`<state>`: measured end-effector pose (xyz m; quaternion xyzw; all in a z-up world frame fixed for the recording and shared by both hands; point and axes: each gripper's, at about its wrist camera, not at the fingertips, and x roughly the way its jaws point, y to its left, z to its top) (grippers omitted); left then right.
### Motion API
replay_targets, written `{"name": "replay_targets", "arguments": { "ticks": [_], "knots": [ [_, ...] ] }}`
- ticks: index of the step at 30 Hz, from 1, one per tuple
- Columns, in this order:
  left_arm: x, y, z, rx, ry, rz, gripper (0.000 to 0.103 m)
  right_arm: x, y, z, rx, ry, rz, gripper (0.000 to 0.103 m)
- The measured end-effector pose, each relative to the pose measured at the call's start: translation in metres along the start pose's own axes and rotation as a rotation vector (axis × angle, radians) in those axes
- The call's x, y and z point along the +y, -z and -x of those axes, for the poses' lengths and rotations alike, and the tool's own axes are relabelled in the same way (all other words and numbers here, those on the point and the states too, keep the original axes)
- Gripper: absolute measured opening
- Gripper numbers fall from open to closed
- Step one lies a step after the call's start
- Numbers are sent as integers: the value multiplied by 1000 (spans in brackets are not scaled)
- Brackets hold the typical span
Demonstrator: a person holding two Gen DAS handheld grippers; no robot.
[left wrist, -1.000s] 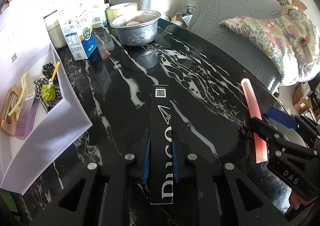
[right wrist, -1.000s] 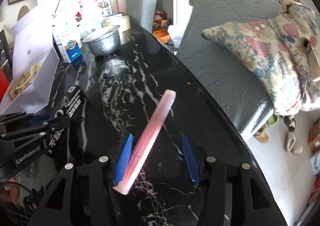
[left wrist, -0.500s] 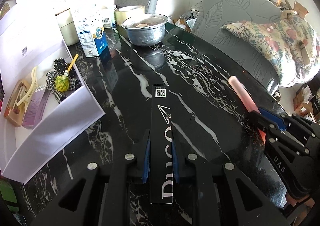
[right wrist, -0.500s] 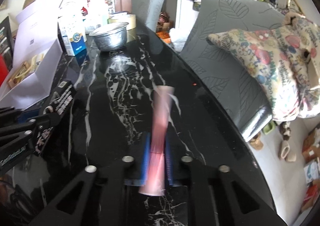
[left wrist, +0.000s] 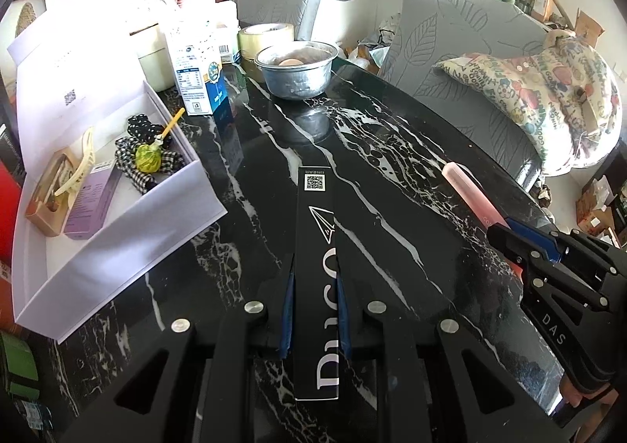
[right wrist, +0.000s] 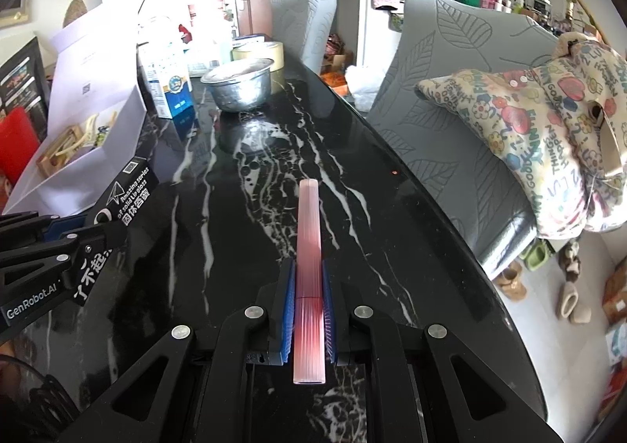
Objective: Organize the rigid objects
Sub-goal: 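Lift and carry the black strip and pink tube with both grippers toward the white box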
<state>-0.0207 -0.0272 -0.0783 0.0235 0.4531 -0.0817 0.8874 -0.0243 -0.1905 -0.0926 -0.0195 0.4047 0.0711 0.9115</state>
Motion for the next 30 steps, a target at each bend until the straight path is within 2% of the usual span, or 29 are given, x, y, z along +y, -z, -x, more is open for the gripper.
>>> {"name": "replay_targets", "arguments": {
  "ticks": [9,16,30],
  "knots": [
    [4,13,14,-7,3,20,19,4,9,16,-13,-34,12,13],
    [16,26,31,-24,-25,60,18,17,14,26,-25,-65,42,13],
    [47,58,70,-51,-116,156,19,64,23,48,-46,-224,142,13]
  ]
}}
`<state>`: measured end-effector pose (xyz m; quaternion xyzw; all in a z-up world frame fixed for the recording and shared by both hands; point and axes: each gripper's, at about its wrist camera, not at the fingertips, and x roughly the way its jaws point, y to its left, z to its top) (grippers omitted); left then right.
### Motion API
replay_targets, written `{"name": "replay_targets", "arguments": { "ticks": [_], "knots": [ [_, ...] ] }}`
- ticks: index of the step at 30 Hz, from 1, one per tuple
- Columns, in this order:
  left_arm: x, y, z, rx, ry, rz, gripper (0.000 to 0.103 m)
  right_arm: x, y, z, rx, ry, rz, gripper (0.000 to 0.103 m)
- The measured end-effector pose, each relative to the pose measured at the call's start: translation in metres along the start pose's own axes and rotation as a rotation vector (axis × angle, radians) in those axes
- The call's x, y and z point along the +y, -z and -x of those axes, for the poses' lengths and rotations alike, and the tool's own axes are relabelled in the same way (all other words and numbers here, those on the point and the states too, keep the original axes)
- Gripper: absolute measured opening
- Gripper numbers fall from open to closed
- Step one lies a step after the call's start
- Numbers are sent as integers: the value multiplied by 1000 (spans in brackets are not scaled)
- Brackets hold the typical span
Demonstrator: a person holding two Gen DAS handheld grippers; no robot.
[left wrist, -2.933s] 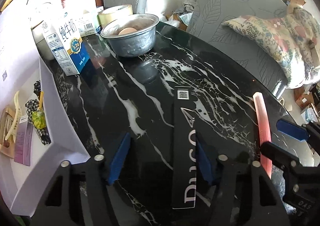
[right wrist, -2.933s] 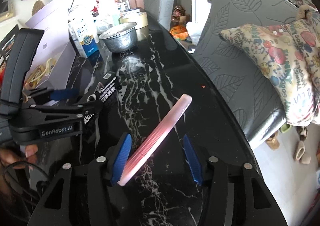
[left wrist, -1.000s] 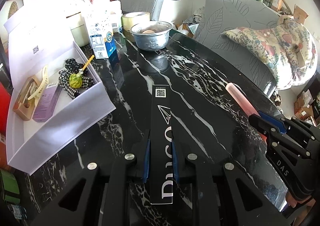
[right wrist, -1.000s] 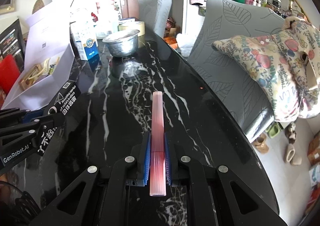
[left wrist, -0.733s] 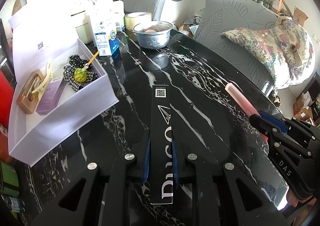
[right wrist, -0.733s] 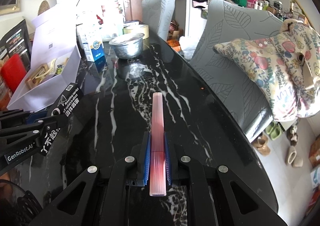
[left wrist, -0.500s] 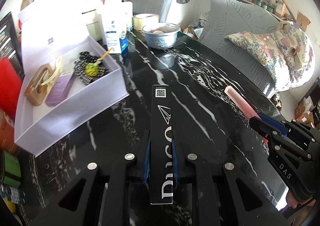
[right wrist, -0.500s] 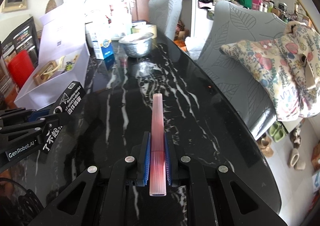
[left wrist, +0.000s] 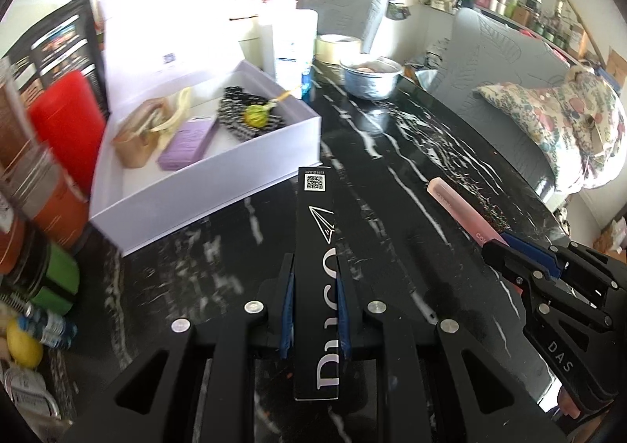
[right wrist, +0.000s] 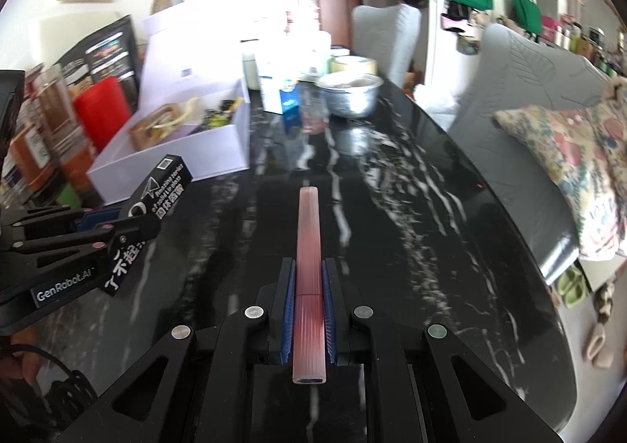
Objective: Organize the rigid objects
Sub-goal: 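Lift and carry the black strip and pink tube with both grippers toward the white box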
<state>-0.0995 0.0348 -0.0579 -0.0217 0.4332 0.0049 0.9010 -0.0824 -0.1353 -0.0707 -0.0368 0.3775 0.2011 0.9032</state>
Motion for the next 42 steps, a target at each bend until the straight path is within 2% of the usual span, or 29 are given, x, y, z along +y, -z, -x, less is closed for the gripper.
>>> {"name": "replay_targets", "arguments": {
  "ticks": [17,24,32,42],
  "knots": [
    [40,27,39,-36,-87,99,19,58,4,15,-11,-172,112,13],
    [53,29,49,-44,-95,128,19,78,4,21,-9,-227,155,13],
    [63,15,59,-68,-100,129,19,93,-11,28,-29,-255,185,13],
    [73,-13,61,-96,-85,121,19,102,-42,34,-83,-246,221,13]
  ]
}}
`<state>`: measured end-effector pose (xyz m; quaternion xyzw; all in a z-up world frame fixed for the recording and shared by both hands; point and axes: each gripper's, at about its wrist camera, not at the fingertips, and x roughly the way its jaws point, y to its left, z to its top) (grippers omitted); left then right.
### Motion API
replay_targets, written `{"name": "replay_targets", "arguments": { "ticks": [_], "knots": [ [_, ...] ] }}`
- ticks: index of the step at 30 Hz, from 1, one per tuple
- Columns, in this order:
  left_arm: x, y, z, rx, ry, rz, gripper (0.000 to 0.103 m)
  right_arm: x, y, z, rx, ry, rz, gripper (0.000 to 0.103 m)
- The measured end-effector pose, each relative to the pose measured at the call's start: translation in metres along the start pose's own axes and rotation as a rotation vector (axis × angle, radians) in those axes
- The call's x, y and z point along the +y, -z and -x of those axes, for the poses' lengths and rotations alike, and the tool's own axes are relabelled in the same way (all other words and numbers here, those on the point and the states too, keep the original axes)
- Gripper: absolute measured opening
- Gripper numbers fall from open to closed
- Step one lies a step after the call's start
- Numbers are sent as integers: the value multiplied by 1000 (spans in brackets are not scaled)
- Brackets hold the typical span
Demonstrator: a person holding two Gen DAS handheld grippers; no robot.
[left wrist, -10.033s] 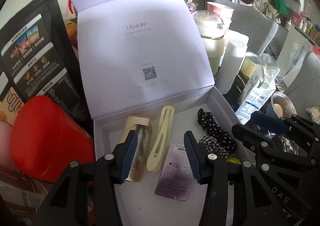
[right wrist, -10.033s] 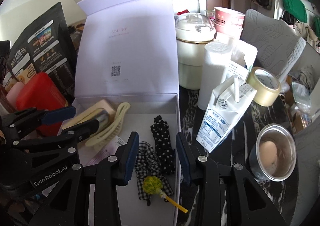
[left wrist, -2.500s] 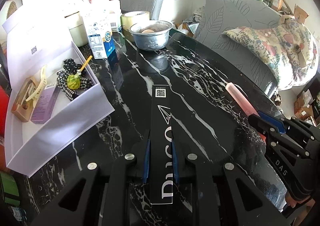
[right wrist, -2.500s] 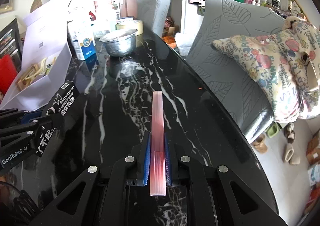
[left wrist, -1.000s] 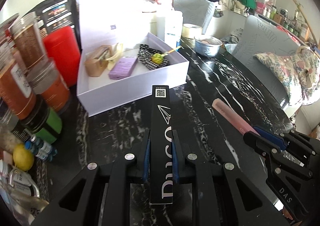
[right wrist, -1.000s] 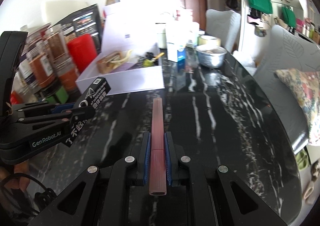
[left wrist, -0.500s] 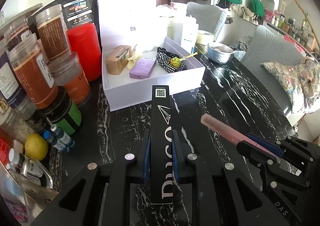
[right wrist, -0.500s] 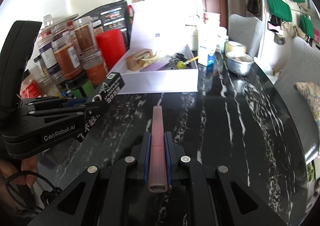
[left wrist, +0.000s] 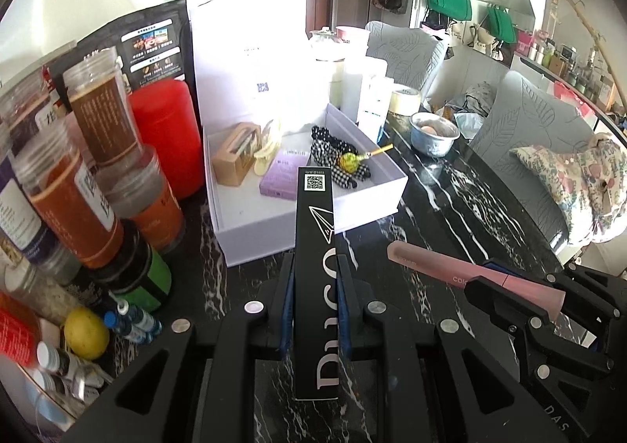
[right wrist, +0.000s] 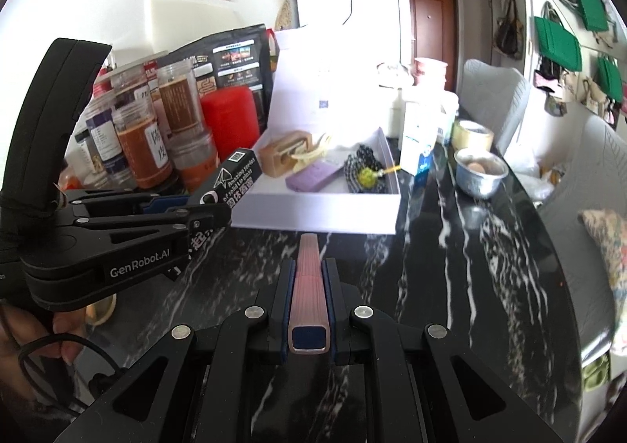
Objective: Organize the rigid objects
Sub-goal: 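Lift and carry the black strip and pink tube with both grippers toward the white box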
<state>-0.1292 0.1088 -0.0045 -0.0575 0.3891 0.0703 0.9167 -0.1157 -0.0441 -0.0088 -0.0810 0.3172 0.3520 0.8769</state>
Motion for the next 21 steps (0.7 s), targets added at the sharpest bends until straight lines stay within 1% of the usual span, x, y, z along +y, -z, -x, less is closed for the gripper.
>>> {"name": "replay_targets", "arguments": {
  "ticks": [13,21],
  "knots": [
    [5,-41,-3,-42,0,-20,19,-2,-39,-3,-55,15,35,13],
    [6,-66,-12,-61,-3,-42,19,-10,-63,-14,-75,20,39,13]
  ]
}}
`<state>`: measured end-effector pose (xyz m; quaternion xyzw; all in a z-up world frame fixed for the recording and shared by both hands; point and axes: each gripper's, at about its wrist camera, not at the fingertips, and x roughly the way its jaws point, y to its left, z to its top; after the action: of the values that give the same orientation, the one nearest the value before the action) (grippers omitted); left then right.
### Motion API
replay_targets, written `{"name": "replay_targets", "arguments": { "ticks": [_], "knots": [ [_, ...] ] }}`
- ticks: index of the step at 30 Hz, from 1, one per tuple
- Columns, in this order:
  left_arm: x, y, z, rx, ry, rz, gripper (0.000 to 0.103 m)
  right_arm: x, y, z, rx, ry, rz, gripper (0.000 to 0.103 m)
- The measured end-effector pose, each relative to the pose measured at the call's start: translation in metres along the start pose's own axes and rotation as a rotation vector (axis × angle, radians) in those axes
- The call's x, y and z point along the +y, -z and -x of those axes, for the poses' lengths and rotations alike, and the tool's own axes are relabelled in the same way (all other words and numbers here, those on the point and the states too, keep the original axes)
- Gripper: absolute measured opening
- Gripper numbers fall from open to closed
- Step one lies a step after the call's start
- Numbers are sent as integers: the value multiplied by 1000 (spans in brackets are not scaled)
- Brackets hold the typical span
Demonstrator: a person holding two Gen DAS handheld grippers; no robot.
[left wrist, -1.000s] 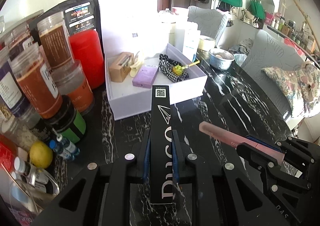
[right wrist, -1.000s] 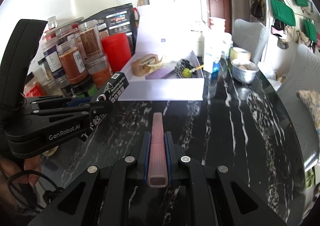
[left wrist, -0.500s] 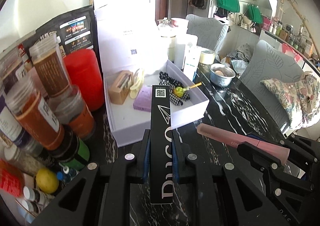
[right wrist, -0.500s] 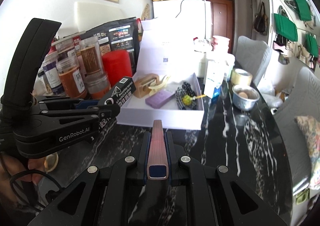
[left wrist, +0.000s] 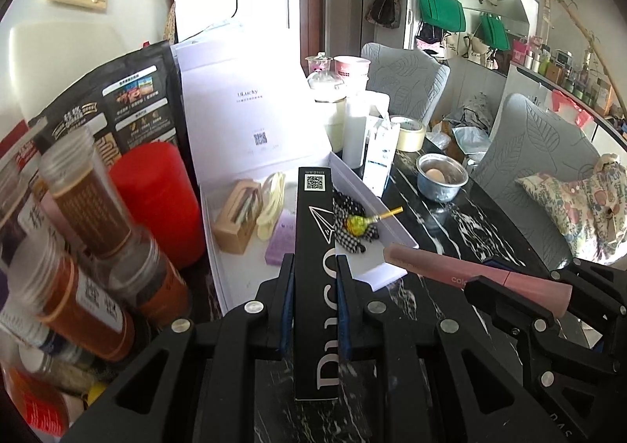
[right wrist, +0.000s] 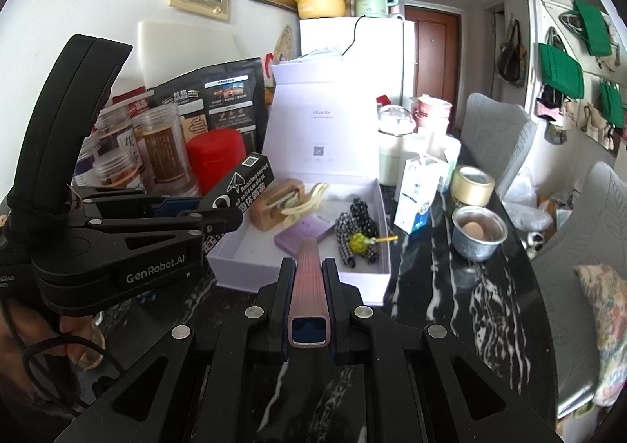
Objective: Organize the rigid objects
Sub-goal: 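Lift and carry the black strip and pink tube with both grippers toward the white box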
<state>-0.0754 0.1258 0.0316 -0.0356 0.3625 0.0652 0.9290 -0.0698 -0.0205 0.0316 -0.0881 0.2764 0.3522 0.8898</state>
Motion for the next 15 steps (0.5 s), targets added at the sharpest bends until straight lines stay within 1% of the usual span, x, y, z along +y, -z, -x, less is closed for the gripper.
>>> {"name": "replay_targets", "arguments": {
  "ticks": [5,9,12,15],
  "knots": [
    [0,-14,-12,4,4,-11,19,-4,-13,-9,-8,19,17,13],
    [1,-24,-24,6,-32,-30,19,-9,-22,-16,-13,17,24,13],
    [4,-31,-34,10,-20,-20,19,-14,-29,-26,-14,17,27,13],
    [7,-36,-47,17,-35,-17,19,-18,-35,-36,-12,13,26,13]
  ]
}}
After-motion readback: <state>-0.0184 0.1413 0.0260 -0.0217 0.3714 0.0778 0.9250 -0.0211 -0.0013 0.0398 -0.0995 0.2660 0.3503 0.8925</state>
